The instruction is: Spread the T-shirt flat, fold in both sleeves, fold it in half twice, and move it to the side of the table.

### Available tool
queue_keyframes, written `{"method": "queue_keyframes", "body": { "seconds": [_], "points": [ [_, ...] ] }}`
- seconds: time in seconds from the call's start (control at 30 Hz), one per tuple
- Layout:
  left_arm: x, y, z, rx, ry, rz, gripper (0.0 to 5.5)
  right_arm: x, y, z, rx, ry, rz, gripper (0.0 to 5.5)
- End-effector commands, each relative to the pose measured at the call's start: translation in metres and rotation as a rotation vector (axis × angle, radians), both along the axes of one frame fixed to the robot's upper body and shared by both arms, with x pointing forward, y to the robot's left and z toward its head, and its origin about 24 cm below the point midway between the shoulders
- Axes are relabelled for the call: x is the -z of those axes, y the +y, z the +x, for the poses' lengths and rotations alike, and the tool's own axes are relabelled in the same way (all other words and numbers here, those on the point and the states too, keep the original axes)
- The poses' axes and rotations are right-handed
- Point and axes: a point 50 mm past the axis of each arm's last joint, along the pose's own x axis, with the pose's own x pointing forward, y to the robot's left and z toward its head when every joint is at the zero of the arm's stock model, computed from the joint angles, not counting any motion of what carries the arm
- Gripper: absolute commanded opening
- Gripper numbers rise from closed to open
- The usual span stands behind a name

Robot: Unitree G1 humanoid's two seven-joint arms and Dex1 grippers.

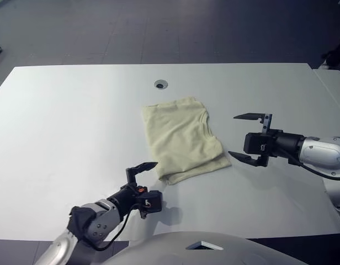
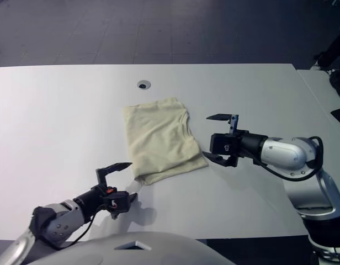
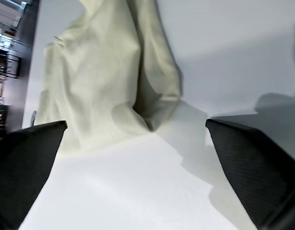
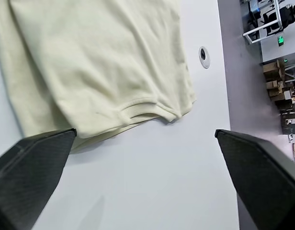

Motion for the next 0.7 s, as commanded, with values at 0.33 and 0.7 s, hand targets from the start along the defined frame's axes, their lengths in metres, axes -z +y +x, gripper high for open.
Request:
{"method": "queue_keyframes", "body": {
  "seconds": [0.33, 0.7],
  "points": [
    [0.037, -0.001, 0.009, -0.009, 0.147, 0.176, 3.50, -0.001, 0.007, 0.004, -0.079, 0.038, -0.021, 5.40],
    [0.045, 0.002, 0.001, -0.006, 0.235, 0.193, 1.43, 0.003, 0.008, -0.005, -0.261, 0.068, -0.129, 5.40]
  ]
}}
